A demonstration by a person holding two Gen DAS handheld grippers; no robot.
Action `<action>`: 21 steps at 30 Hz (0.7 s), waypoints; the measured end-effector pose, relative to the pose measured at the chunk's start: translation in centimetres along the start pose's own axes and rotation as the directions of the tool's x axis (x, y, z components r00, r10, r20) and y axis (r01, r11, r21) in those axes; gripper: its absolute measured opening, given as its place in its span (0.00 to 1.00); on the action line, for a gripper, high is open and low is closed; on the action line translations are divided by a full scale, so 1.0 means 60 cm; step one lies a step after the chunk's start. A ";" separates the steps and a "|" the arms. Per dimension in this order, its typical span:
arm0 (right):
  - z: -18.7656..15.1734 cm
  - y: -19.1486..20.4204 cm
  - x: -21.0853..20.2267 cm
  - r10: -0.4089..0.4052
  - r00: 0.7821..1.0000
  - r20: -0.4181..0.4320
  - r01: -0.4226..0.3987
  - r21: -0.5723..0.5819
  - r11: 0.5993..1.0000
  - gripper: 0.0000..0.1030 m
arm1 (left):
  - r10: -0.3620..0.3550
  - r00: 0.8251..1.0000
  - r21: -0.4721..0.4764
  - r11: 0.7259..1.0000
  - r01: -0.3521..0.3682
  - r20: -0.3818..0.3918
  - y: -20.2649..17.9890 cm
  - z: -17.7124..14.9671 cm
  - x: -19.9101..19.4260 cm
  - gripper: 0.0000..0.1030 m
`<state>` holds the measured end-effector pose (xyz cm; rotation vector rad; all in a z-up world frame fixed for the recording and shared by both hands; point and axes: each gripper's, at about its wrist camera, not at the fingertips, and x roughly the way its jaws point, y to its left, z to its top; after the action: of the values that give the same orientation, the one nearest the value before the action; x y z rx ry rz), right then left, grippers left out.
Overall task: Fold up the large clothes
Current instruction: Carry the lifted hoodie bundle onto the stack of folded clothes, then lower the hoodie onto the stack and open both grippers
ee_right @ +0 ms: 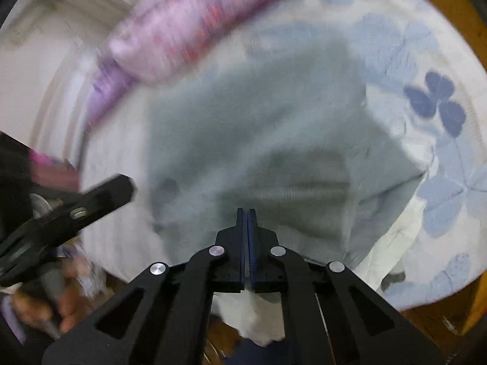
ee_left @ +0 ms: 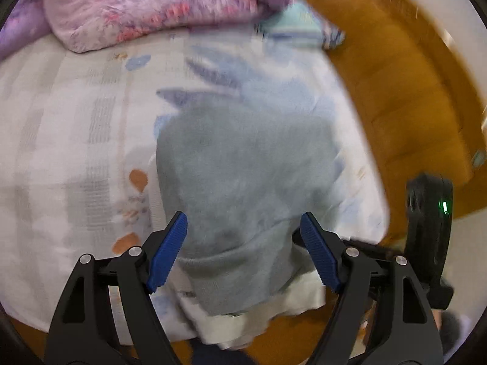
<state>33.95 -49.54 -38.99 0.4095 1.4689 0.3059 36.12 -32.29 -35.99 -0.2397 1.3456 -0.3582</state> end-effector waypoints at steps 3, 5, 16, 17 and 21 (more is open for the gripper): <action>-0.010 -0.024 0.049 -0.054 0.997 -0.058 0.057 0.038 0.998 0.00 | 0.092 0.991 0.005 0.996 -0.091 -0.100 0.013 -0.014 0.059 0.75; -0.013 -0.027 0.051 -0.054 0.996 -0.066 0.058 0.061 0.996 0.00 | 0.023 0.992 -0.067 0.997 -0.032 -0.127 0.034 -0.018 0.067 0.75; -0.029 0.130 -0.003 -0.191 0.981 -0.013 0.187 -0.164 0.969 0.06 | 0.056 0.998 -0.239 0.970 -0.054 0.001 0.147 -0.059 -0.077 0.86; -0.033 0.158 -0.002 -0.216 0.976 -0.003 0.211 -0.197 0.958 0.06 | 0.068 0.998 -0.252 0.966 -0.062 0.015 0.163 -0.067 -0.091 0.86; -0.042 0.258 0.009 -0.287 0.956 0.055 0.291 -0.268 0.918 0.43 | 0.093 0.995 -0.291 0.954 -0.077 0.042 0.211 -0.088 -0.132 0.89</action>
<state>32.21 -35.25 -32.70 -0.0311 1.4254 0.2629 30.99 -17.39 -34.65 -0.4307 1.3470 -0.0794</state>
